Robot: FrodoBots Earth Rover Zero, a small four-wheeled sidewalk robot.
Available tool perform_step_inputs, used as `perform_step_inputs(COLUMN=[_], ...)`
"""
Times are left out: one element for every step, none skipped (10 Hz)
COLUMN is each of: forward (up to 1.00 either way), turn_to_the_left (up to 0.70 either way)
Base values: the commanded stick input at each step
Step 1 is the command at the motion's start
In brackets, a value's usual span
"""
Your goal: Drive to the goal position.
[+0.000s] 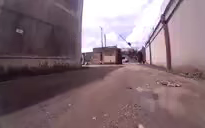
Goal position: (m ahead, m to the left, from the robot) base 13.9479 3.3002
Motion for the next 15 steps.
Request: perform_step_inputs(forward=[0.70,0.70,0.70,0.70,0.70,0.70,0.70,0.70,0.70,0.70,0.70,0.70,0.70,0.70,0.70], turn_to_the_left=[0.04,0.04,0.04,0.04,0.04,0.04,0.04,-0.31,-0.31,-0.31,-0.31,-0.31,-0.31,-0.31,-0.31])
